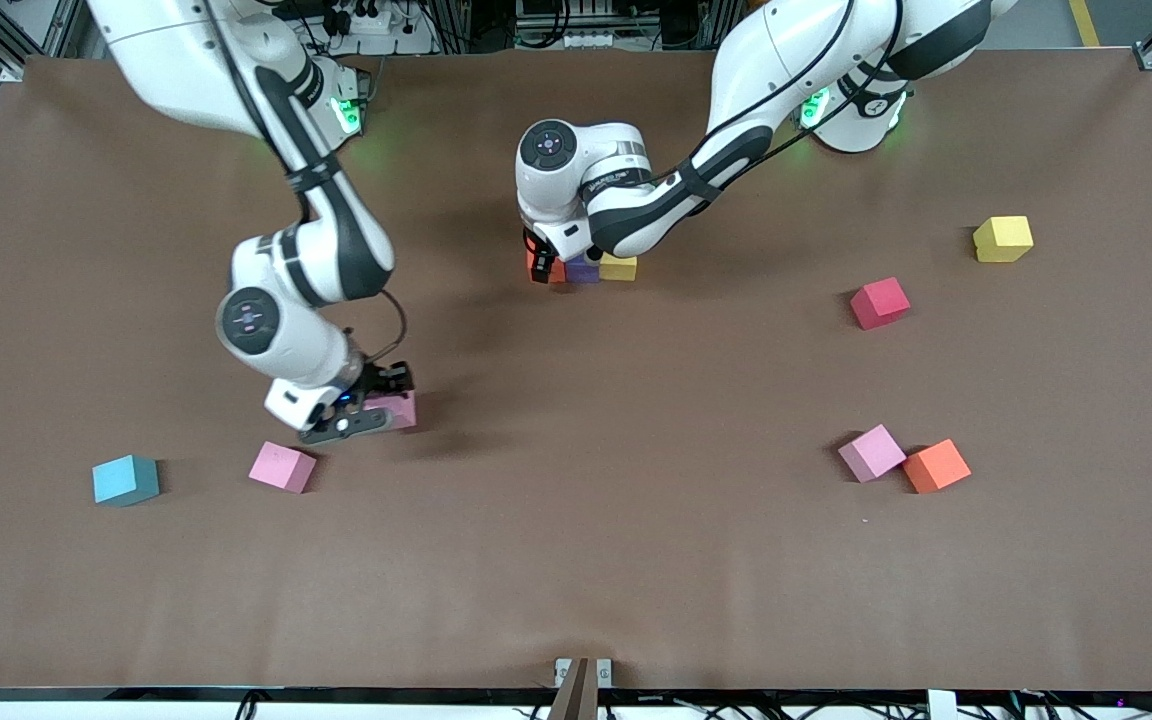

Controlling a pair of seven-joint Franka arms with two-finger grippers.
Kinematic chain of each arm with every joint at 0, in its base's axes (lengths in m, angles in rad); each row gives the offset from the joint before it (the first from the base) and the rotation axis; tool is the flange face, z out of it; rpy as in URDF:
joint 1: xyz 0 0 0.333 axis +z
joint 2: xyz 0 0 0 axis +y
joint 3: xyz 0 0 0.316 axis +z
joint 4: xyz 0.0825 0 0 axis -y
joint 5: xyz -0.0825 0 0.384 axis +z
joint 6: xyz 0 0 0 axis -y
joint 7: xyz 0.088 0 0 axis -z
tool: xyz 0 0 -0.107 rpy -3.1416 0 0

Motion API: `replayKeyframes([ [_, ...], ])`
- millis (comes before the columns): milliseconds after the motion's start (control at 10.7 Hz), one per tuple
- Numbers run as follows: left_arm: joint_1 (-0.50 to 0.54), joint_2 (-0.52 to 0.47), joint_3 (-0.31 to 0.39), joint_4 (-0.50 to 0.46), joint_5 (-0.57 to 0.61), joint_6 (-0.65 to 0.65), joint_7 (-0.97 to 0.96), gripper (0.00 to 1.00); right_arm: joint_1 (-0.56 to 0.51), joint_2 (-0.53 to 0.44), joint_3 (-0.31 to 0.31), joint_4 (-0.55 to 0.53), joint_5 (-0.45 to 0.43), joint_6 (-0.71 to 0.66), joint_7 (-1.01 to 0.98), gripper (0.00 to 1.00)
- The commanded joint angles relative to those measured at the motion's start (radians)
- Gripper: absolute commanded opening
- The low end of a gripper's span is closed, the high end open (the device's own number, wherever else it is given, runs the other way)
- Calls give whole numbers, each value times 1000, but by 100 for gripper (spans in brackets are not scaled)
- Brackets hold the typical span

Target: Form number 2 with 11 blocks

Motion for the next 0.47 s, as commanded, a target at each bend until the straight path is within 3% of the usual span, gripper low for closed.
replayKeyframes([
  [0,-16,-8,5,4,43,10,-117,100,38,-20,-5,-18,-4,-9,95,26],
  [374,-13,-58,-7,4,45,3,-102,100,122,-48,-5,-41,-4,-6,266,25],
])
